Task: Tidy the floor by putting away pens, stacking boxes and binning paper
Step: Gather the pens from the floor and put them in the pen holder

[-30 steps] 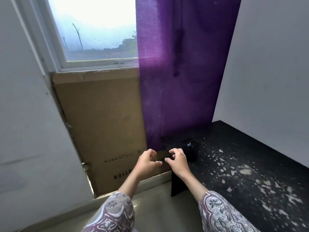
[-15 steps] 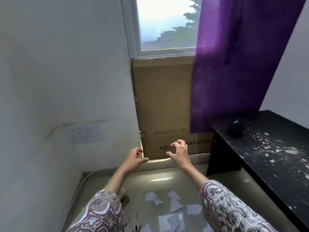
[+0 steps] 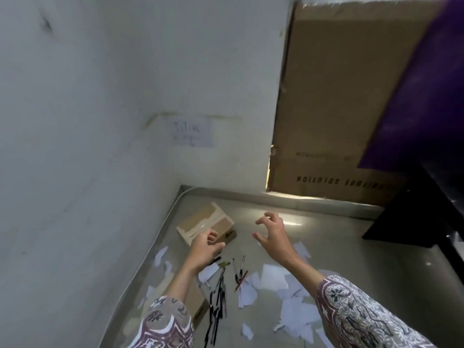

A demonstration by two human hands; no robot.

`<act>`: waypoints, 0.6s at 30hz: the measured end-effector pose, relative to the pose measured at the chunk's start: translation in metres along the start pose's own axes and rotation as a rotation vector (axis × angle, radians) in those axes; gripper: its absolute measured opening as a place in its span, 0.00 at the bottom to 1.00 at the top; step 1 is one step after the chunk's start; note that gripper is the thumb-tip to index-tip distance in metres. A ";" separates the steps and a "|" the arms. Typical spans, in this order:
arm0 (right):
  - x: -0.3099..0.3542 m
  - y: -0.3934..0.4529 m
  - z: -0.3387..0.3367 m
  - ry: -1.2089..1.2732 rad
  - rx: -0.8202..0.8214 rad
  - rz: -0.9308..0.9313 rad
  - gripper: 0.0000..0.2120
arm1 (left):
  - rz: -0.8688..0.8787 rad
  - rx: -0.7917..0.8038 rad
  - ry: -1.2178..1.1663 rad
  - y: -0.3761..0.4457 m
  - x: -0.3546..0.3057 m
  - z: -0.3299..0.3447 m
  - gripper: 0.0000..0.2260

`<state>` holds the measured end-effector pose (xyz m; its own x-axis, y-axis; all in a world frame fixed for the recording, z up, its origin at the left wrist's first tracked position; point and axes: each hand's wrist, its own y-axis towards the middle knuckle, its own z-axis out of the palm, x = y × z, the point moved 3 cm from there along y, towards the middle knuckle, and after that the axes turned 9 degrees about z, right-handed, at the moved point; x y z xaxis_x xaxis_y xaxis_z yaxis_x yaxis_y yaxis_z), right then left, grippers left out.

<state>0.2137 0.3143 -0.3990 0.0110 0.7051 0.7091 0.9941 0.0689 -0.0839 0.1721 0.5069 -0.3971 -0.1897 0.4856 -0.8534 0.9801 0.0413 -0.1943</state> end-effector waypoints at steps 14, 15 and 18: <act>-0.117 0.002 0.176 -0.184 0.406 -0.011 0.15 | -0.304 -0.121 -0.062 -0.011 0.208 0.058 0.05; -0.126 0.002 0.189 -0.195 0.427 -0.026 0.15 | -0.306 -0.115 -0.060 -0.011 0.224 0.067 0.05; -0.160 0.003 0.236 -0.225 0.478 -0.058 0.15 | -0.339 -0.069 -0.052 -0.010 0.283 0.098 0.05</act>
<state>0.1897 0.3685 -0.6778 -0.1185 0.8208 0.5588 0.8315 0.3896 -0.3960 0.1031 0.5589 -0.6842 -0.5062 0.3891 -0.7696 0.8621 0.2521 -0.4395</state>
